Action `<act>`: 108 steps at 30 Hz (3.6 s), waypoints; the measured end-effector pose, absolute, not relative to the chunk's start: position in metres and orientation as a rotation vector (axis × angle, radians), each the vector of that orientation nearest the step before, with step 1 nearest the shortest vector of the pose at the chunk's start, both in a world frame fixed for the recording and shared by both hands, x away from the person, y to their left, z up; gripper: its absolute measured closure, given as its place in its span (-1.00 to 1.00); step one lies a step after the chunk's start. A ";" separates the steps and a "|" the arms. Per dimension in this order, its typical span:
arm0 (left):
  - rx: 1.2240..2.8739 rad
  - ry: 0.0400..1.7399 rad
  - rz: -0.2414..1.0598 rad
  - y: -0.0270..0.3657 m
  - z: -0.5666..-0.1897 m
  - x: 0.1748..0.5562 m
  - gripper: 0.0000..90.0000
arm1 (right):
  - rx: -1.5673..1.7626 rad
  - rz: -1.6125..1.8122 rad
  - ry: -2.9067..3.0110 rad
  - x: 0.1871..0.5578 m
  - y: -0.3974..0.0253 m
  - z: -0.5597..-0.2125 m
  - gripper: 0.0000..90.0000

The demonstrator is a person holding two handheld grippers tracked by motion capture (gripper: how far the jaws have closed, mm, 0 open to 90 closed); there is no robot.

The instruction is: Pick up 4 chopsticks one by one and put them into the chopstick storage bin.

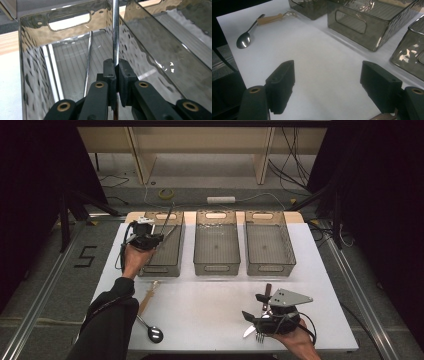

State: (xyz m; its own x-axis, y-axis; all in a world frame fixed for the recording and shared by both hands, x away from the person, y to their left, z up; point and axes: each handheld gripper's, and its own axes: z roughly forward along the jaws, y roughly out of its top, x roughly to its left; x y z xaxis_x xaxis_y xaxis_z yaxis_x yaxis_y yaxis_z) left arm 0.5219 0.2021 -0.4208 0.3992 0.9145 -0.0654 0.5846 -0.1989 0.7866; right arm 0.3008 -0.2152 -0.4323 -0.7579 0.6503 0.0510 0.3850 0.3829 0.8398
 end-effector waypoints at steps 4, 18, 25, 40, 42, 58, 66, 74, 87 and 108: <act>1.893 1.296 0.547 0.201 -0.424 0.523 0.87 | 0.916 1.319 2.357 0.301 -0.215 -0.432 -0.36; 1.922 1.318 0.484 0.217 -0.398 0.475 0.09 | 0.928 1.316 2.345 0.300 -0.217 -0.430 -0.36; 1.957 1.333 0.527 0.233 -0.393 0.434 -0.10 | 0.924 1.312 2.350 0.300 -0.215 -0.430 -0.36; 1.967 1.358 0.472 0.227 -0.400 0.392 -0.34 | 0.948 1.293 2.334 0.299 -0.218 -0.430 -0.36; 1.972 1.352 0.463 0.225 -0.402 0.388 -0.36 | 0.953 1.300 2.323 0.299 -0.219 -0.429 -0.36; 1.968 1.314 0.424 0.219 -0.421 0.365 -0.48 | 1.014 1.268 2.288 0.303 -0.228 -0.430 -0.36; 1.987 1.307 0.419 0.222 -0.425 0.357 -0.49 | 1.019 1.262 2.292 0.304 -0.228 -0.431 -0.36; 2.054 1.242 0.381 0.230 -0.420 0.350 -0.48 | 1.016 1.266 2.296 0.304 -0.228 -0.431 -0.36; 2.210 1.126 0.356 0.229 -0.419 0.336 -0.46 | 1.019 1.258 2.306 0.304 -0.227 -0.431 -0.36; 2.349 1.076 0.299 0.234 -0.425 0.330 -0.45 | 1.015 1.256 2.311 0.303 -0.226 -0.431 -0.36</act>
